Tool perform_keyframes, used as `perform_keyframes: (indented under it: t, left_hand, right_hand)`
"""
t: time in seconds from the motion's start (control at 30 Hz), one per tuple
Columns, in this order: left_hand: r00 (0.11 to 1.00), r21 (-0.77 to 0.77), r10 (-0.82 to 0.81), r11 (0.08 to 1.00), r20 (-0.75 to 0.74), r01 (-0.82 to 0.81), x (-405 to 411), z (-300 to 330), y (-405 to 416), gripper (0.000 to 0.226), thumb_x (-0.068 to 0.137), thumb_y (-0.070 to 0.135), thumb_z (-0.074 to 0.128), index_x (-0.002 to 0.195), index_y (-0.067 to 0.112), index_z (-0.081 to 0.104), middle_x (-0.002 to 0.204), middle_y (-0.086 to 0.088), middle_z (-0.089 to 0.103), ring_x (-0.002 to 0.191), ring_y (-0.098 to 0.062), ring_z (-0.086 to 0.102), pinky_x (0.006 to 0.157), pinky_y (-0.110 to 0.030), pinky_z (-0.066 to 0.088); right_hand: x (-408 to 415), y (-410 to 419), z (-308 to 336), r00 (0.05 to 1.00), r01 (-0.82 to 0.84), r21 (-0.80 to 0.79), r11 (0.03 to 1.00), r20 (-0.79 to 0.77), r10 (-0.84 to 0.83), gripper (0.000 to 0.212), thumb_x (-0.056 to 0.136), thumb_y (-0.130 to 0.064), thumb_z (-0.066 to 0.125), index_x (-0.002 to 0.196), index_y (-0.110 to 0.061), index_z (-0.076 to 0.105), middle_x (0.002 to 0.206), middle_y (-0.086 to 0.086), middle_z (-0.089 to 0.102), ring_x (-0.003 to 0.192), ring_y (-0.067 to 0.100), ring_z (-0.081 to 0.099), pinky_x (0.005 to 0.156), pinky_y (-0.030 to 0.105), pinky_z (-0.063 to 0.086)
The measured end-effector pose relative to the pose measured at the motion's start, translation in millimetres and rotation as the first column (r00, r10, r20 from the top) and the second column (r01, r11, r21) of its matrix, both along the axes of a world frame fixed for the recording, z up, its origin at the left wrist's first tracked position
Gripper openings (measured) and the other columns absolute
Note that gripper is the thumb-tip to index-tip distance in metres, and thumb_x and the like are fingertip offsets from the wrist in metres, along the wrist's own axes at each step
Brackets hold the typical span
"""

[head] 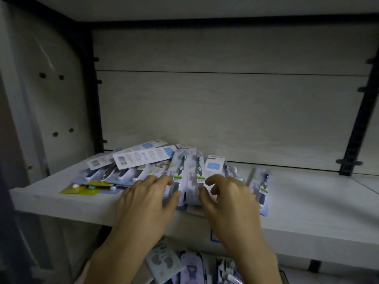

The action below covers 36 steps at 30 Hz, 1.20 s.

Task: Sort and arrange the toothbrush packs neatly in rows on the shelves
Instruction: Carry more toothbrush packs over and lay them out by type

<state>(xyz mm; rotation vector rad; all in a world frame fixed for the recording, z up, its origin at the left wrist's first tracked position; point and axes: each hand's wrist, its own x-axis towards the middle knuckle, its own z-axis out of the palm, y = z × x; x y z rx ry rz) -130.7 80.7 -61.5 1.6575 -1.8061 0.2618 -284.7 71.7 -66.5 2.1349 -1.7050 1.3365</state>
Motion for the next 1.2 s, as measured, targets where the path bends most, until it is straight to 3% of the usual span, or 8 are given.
perform_keyframes:
  t: [0.2, 0.3, 0.4, 0.5, 0.67, 0.87, 1.03, 1.2]
  left_hand:
    - [0.997, 0.049, 0.077, 0.996, 0.020, -0.078, -10.5, 1.4, -30.9, 0.047, 0.085, 0.066, 0.039, 0.116, 0.033, 0.054, 0.118, 0.011, 0.059, 0.109, -0.014, 0.054, 0.080, -0.029, 0.046]
    - [0.994, 0.060, 0.113, 0.992, 0.001, -0.113, -14.9, 0.6, -40.2, 0.046, 0.083, 0.064, 0.045, 0.112, 0.030, 0.056, 0.115, 0.009, 0.058, 0.107, -0.016, 0.055, 0.077, -0.030, 0.046]
    - [0.990, 0.060, 0.141, 0.988, -0.028, -0.139, -14.7, -1.2, -47.5, 0.039, 0.083, 0.059, 0.050, 0.098, 0.024, 0.058, 0.106, 0.004, 0.059, 0.097, -0.018, 0.057, 0.068, -0.030, 0.044]
    - [0.988, 0.071, 0.144, 0.988, -0.055, -0.140, -16.6, -2.6, -51.7, 0.036, 0.083, 0.057, 0.051, 0.094, 0.024, 0.061, 0.100, 0.002, 0.061, 0.092, -0.019, 0.059, 0.064, -0.029, 0.042]
    - [0.987, 0.041, 0.135, 0.990, -0.084, -0.132, -22.1, 3.0, -53.5, 0.029, 0.079, 0.044, 0.050, 0.068, 0.018, 0.049, 0.071, -0.003, 0.054, 0.073, -0.022, 0.053, 0.056, -0.031, 0.039]
    - [0.983, -0.069, 0.058, 0.995, -0.176, -0.072, -26.4, 8.5, -52.0, 0.021, 0.083, 0.044, 0.052, 0.081, 0.023, 0.049, 0.067, 0.001, 0.052, 0.065, -0.018, 0.046, 0.057, -0.029, 0.033]
    - [0.971, -0.137, -0.017, 0.990, -0.237, -0.017, -25.8, 7.5, -44.5, 0.019, 0.086, 0.043, 0.050, 0.090, 0.024, 0.049, 0.057, 0.003, 0.049, 0.062, -0.018, 0.047, 0.057, -0.030, 0.033]
    - [0.930, -0.131, -0.080, 0.991, -0.358, 0.034, -21.8, 7.5, -30.2, 0.030, 0.083, 0.048, 0.055, 0.105, 0.029, 0.049, 0.090, 0.006, 0.063, 0.074, -0.019, 0.055, 0.060, -0.030, 0.036]
  right_hand:
    - [1.5, -31.5, -3.7, 0.993, 0.090, 0.116, 0.989, -0.082, -0.081, 0.043, 0.087, -0.059, 0.046, 0.092, -0.020, 0.063, 0.095, 0.002, 0.063, 0.095, 0.025, 0.056, 0.074, 0.032, 0.045]
    - [1.4, -40.3, -6.6, 0.992, 0.088, 0.159, 0.983, -0.104, -0.072, 0.047, 0.083, -0.063, 0.048, 0.067, -0.019, 0.045, 0.082, 0.005, 0.057, 0.088, 0.028, 0.055, 0.067, 0.032, 0.037]
    - [1.4, -44.2, -9.3, 0.996, 0.062, 0.178, 0.982, -0.078, -0.049, 0.051, 0.079, -0.064, 0.049, 0.060, -0.018, 0.036, 0.076, 0.005, 0.052, 0.085, 0.028, 0.053, 0.064, 0.031, 0.032]
    - [0.1, -45.4, -10.3, 0.998, 0.052, 0.190, 0.980, -0.054, -0.043, 0.049, 0.079, -0.062, 0.051, 0.062, -0.018, 0.040, 0.077, 0.005, 0.054, 0.085, 0.029, 0.053, 0.063, 0.032, 0.032]
    - [-7.3, -47.0, -2.7, 0.994, 0.113, 0.194, 0.974, -0.015, -0.112, 0.032, 0.085, -0.046, 0.047, 0.082, -0.016, 0.059, 0.085, 0.002, 0.062, 0.084, 0.024, 0.055, 0.068, 0.031, 0.047]
    - [-25.9, -41.8, 6.1, 0.975, 0.115, 0.190, 0.975, 0.165, -0.147, 0.019, 0.085, -0.039, 0.052, 0.097, -0.025, 0.057, 0.081, 0.002, 0.060, 0.073, 0.025, 0.047, 0.060, 0.031, 0.036]
    - [-34.8, -39.7, 1.5, 0.894, 0.061, 0.158, 0.986, 0.430, -0.124, 0.008, 0.080, -0.027, 0.065, 0.082, -0.020, 0.063, 0.069, -0.011, 0.057, 0.082, 0.020, 0.060, 0.068, 0.029, 0.042]
    - [-32.4, -22.7, -8.7, 0.739, 0.078, 0.127, 0.989, 0.658, -0.143, 0.013, 0.077, -0.025, 0.071, 0.088, -0.025, 0.064, 0.078, -0.011, 0.062, 0.083, 0.016, 0.062, 0.072, 0.028, 0.045]
